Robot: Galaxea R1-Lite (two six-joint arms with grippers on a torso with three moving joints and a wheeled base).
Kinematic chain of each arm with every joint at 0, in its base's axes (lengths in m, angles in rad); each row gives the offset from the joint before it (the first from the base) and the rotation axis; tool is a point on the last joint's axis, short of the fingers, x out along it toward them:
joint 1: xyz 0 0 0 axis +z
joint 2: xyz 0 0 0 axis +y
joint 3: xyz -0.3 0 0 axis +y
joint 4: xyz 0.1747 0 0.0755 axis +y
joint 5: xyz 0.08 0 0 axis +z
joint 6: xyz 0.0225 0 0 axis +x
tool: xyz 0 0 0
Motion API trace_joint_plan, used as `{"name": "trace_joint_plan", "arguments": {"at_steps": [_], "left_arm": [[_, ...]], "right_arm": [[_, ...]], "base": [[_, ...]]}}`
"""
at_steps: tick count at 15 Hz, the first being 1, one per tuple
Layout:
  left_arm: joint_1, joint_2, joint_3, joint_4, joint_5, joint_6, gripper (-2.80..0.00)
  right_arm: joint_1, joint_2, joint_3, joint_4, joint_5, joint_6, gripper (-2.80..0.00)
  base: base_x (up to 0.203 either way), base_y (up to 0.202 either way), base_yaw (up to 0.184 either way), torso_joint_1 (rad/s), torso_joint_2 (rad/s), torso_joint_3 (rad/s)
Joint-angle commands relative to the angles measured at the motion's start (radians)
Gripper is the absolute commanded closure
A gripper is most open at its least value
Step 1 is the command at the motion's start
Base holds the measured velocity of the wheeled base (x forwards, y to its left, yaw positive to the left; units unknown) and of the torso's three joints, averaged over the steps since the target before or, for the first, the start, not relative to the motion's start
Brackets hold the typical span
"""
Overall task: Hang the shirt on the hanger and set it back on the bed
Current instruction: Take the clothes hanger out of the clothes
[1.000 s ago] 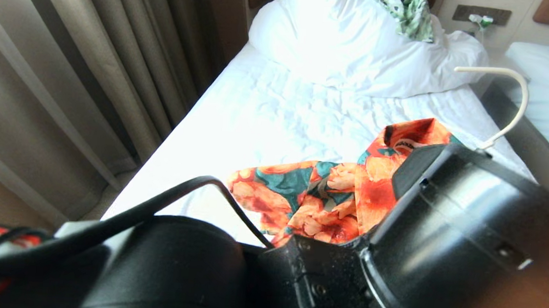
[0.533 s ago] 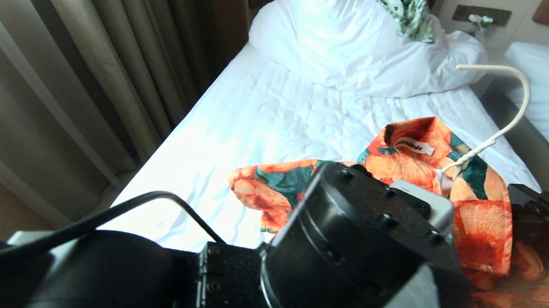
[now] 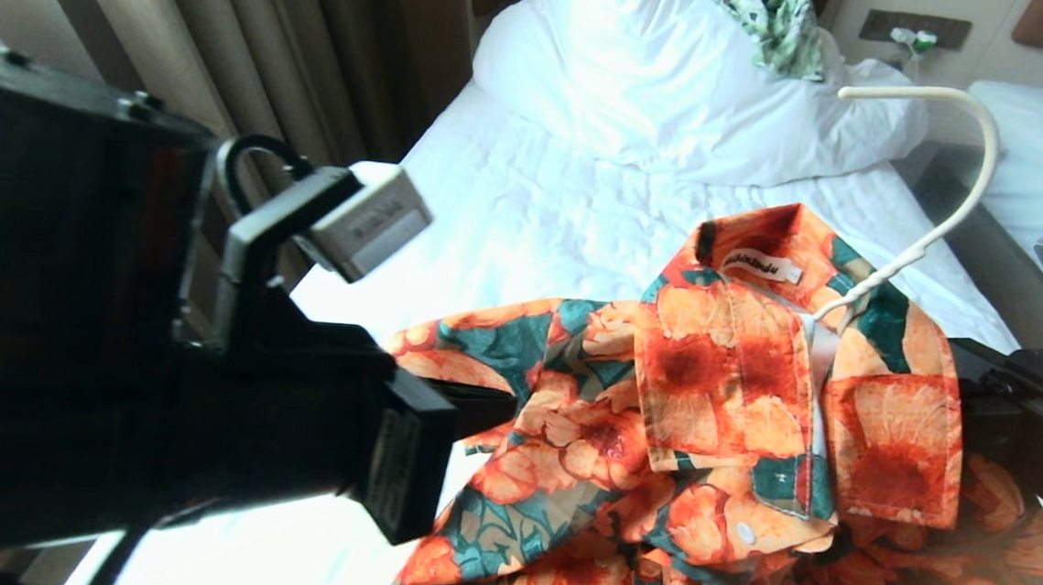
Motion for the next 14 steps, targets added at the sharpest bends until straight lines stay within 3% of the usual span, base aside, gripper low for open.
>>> {"name": "trace_joint_plan", "arguments": {"at_steps": [1, 5, 10, 11, 14], "left_arm": [[0.026, -0.113, 0.027, 0.012, 0.015, -0.005, 0.00], [0.003, -0.009, 0.016, -0.129, 0.066, -0.024, 0.00], [-0.142, 0.234, -0.178, -0.222, 0.254, -0.022, 0.00], [-0.179, 0.271, -0.220, -0.225, 0.302, -0.022, -2.80], [-0.261, 0.348, -0.312, -0.227, 0.413, 0.001, -2.80]], "right_arm": [[0.020, 0.028, -0.015, -0.002, 0.006, 0.008, 0.00], [0.052, 0.085, -0.091, -0.002, -0.045, 0.072, 0.00], [0.058, 0.168, -0.169, 0.001, -0.063, 0.078, 0.00], [0.058, 0.175, -0.180, 0.001, -0.067, 0.079, 0.00], [0.059, 0.181, -0.222, 0.009, -0.077, 0.081, 0.00]], "base": [[0.000, 0.000, 0.000, 0.000, 0.00, 0.000], [0.000, 0.000, 0.000, 0.000, 0.00, 0.000], [0.000, 0.000, 0.000, 0.000, 0.00, 0.000], [0.000, 0.000, 0.000, 0.000, 0.00, 0.000], [0.000, 0.000, 0.000, 0.000, 0.00, 0.000]]}}
